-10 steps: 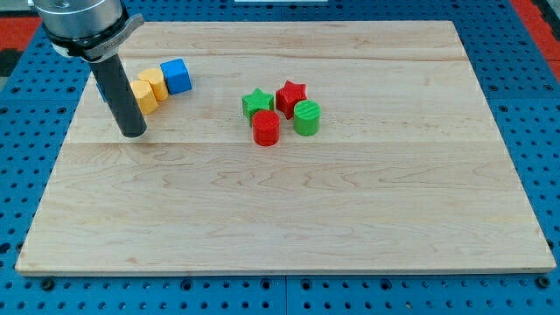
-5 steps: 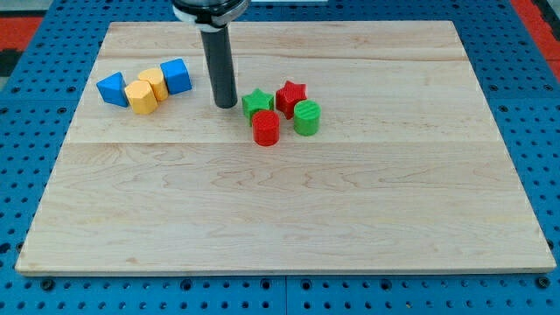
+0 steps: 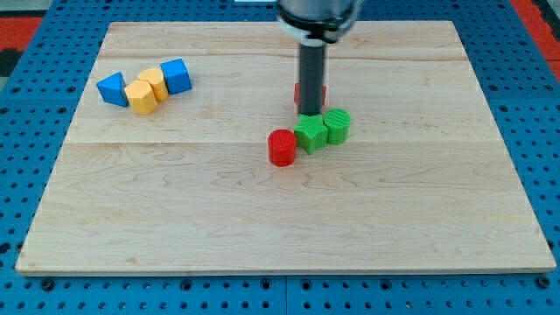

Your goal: Move the green circle towards the right bottom side of the board

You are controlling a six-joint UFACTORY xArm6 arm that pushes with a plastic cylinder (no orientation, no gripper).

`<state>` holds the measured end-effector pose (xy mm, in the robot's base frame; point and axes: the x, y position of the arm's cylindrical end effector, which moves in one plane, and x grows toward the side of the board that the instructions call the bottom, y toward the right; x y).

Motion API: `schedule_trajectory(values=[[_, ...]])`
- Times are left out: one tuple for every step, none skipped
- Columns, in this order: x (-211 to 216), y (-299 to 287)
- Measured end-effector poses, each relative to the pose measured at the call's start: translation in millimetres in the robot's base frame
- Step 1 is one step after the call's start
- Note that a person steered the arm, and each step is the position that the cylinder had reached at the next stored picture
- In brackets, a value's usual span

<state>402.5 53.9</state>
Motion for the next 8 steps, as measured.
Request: schedule_trajectory(values=[[20,38],[32,81],[18,109],[46,133],[84,118],[46,133],[50,96],[83,93]])
